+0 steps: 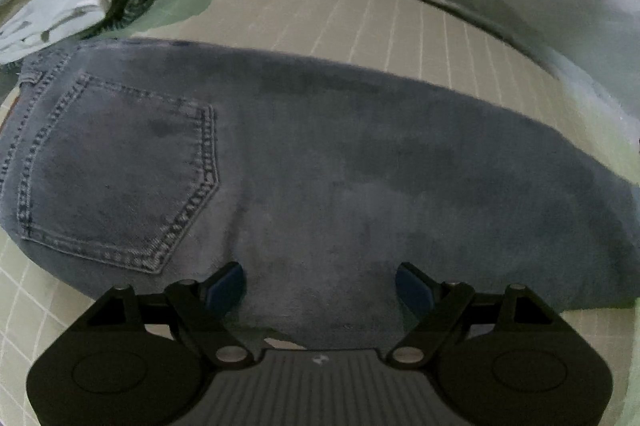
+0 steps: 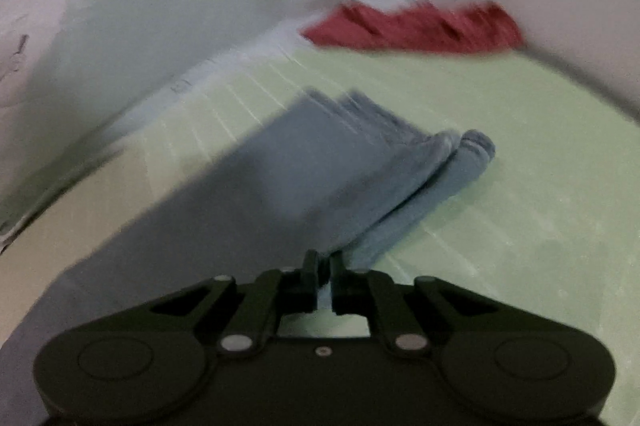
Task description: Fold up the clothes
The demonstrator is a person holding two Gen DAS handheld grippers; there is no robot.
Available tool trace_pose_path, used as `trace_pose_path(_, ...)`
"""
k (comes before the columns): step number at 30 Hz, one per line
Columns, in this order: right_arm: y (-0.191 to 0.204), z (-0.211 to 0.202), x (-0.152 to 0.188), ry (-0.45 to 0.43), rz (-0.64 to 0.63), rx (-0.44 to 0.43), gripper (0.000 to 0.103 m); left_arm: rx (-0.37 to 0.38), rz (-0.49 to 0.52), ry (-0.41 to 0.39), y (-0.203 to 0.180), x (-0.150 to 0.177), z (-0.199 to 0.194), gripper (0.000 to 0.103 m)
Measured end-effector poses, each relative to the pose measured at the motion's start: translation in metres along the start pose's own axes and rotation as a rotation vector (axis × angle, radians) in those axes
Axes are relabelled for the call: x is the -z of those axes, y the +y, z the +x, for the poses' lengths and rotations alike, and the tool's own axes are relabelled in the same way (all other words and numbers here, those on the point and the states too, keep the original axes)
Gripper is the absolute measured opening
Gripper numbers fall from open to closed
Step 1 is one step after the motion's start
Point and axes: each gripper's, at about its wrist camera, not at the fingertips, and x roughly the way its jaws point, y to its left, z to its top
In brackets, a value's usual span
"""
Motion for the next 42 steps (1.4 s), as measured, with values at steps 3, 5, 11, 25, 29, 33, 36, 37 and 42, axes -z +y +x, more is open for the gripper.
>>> trace_pose_path(3, -0.013, -0.004, 0.011, 0.025, 0.059, -0.014, 0.006, 0.000, 0.019, 0.003, -0.003, 0.002, 0.002, 0.085)
trace_pose_path(5, -0.015, -0.005, 0.019, 0.035, 0.104, -0.057, 0.009, 0.004, 0.026, 0.005, -0.004, 0.002, 0.003, 0.085)
trace_pose_path(11, -0.015, -0.009, 0.042, 0.060, 0.304, -0.290, 0.034, 0.009, 0.049, 0.004, -0.009, 0.006, 0.000, 0.086)
trace_pose_path(25, 0.043, 0.002, 0.051, 0.179, 0.228, -0.516, 0.050, 0.036, 0.015, 0.022, -0.003, 0.026, -0.006, 0.086)
trace_pose_path(29, 0.059, 0.004, 0.050, 0.200, 0.172, -0.496, 0.025, 0.041, -0.008, 0.024, 0.001, 0.029, -0.008, 0.086)
trace_pose_path(33, 0.070, -0.006, 0.038, 0.166, 0.113, -0.514, 0.005, 0.035, -0.028, 0.023, 0.006, 0.033, -0.010, 0.086)
trace_pose_path(36, 0.079, -0.010, 0.010, 0.109, 0.172, -0.619, 0.004, 0.025, -0.048, 0.017, 0.012, 0.034, -0.011, 0.086)
trace_pose_path(37, 0.083, -0.012, 0.000, 0.088, 0.189, -0.653, 0.004, 0.022, -0.058, 0.015, 0.015, 0.034, -0.012, 0.086)
trace_pose_path(42, 0.112, 0.012, -0.015, 0.047, 0.217, -0.705, 0.010, -0.003, -0.118, 0.010, 0.032, 0.035, -0.014, 0.086)
